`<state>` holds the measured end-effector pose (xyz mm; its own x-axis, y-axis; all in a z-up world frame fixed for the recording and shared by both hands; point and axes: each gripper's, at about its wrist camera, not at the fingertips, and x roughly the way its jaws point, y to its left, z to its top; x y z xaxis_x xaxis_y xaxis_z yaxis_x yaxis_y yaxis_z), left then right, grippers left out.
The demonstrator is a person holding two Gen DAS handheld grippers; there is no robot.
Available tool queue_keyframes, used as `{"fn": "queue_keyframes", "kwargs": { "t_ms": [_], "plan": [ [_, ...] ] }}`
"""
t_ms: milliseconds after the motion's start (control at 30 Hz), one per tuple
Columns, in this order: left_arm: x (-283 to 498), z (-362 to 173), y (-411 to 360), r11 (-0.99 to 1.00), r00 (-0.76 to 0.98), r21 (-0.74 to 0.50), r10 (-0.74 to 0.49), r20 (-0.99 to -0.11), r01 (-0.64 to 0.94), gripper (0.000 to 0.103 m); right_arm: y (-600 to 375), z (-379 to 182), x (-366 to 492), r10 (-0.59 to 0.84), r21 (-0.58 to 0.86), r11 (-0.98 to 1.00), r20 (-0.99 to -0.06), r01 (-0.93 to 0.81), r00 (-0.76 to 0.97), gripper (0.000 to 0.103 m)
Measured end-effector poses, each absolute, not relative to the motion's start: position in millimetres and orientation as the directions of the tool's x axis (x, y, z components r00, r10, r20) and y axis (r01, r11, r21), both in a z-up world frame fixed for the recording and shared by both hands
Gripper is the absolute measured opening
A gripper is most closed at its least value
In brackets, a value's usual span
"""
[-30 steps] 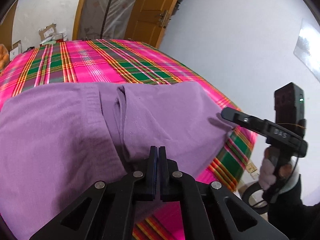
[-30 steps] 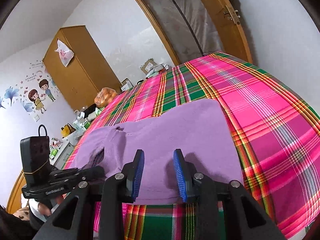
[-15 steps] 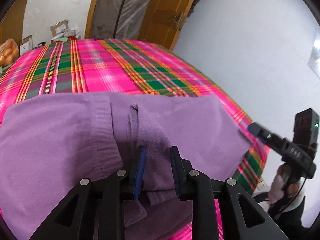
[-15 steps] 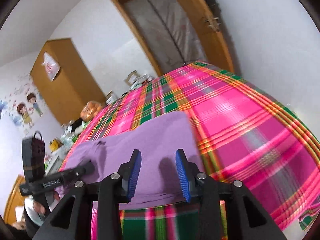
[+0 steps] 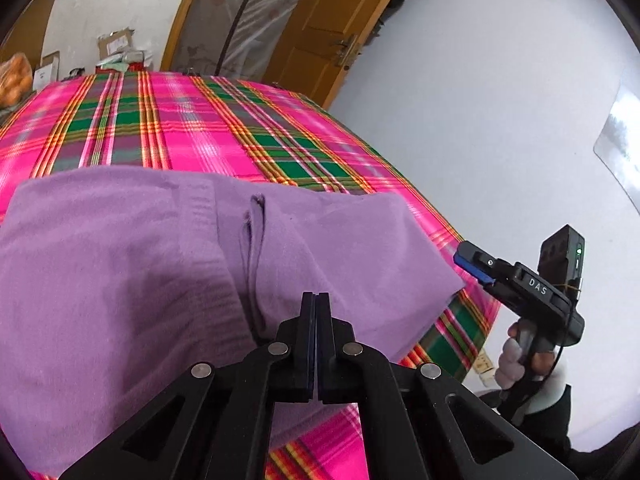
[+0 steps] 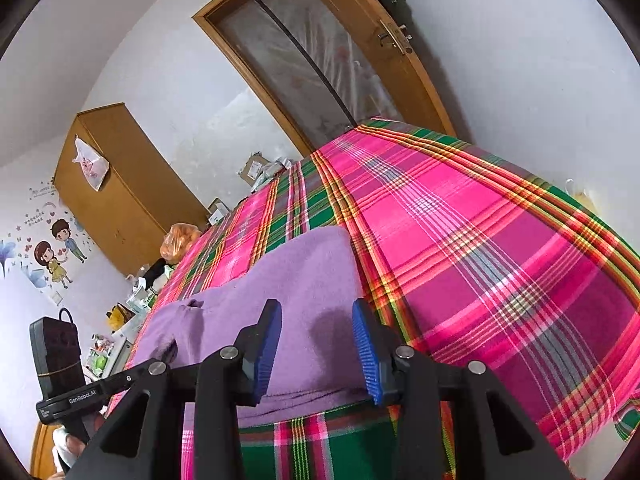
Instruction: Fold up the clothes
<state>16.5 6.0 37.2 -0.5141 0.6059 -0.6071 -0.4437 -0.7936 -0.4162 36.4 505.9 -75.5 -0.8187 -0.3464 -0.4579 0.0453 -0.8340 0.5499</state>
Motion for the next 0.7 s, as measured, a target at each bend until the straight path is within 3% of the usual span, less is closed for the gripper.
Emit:
{"fn": "queue_keyframes", "kwargs": {
  "t_ms": [133,300,600,700],
  "plan": [
    [15,38,7,-0.796,-0.518,-0.412,0.603,-0.607,-0.444,0.003,488,-71,36,-0.365,0.515,-0.853,-0.466,0.088,-0.806,0.043],
    [19,50,-5,-0.812,-0.576,-0.394,0.583,-0.574,-0.430,0.022,431,-61,39,-0.428,0.385,-0.888,-0.491,0.252,-0.759,0.047],
    [18,58,-66,-0.847,-0.680,-0.428,0.517,-0.520,-0.317,0.022,315,-64,37,-0.517,0.128,-0.823,-0.574,0.554,-0.635,0.046],
    [18,55,-82,-0.848,-0.694,-0.447,0.504,-0.514,-0.285,0.022,296,-70,29,-0.496,0.081,-0.812,-0.619,0.578,-0.609,0.039]
  ]
}}
